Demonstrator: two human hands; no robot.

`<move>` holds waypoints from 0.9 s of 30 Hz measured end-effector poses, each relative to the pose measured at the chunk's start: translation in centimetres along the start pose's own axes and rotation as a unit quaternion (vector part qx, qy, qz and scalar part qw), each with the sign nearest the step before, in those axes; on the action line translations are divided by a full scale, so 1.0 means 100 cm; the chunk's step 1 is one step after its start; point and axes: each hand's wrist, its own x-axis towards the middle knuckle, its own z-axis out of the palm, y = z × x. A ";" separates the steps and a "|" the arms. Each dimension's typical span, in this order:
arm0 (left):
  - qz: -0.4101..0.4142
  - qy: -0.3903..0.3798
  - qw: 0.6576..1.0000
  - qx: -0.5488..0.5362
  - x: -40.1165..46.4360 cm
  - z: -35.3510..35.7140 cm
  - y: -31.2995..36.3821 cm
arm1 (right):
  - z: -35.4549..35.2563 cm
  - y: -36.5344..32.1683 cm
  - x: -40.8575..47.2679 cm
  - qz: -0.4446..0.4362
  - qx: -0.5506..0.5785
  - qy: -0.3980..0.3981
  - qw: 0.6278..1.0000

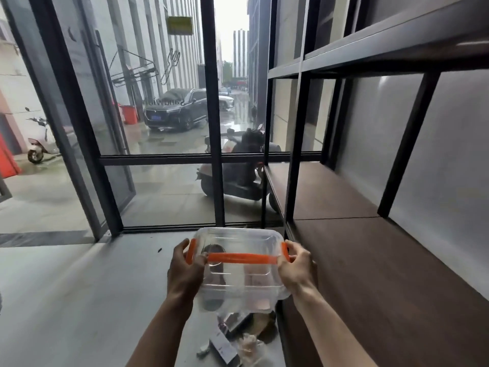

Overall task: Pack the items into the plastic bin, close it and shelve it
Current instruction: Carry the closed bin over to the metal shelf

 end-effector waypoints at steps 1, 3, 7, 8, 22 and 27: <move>0.001 -0.013 1.000 0.002 0.022 0.017 0.004 | 0.001 -0.002 0.024 0.005 0.000 0.012 1.000; 0.005 -0.030 1.000 -0.002 0.048 0.042 0.012 | -0.001 -0.003 0.051 0.014 0.001 0.023 1.000; 0.014 -0.093 0.996 0.003 0.114 0.118 0.023 | -0.011 0.005 0.125 0.047 -0.001 0.080 0.996; 0.019 -0.118 0.993 0.005 0.127 0.140 0.024 | -0.016 0.010 0.140 0.059 0.000 0.099 0.993; 0.066 -0.515 0.854 0.043 0.179 0.423 0.030 | -0.108 0.091 0.213 0.255 0.024 0.440 0.861; 0.064 -0.605 0.791 0.065 0.129 0.466 0.009 | -0.127 0.118 0.170 0.346 -0.028 0.513 0.785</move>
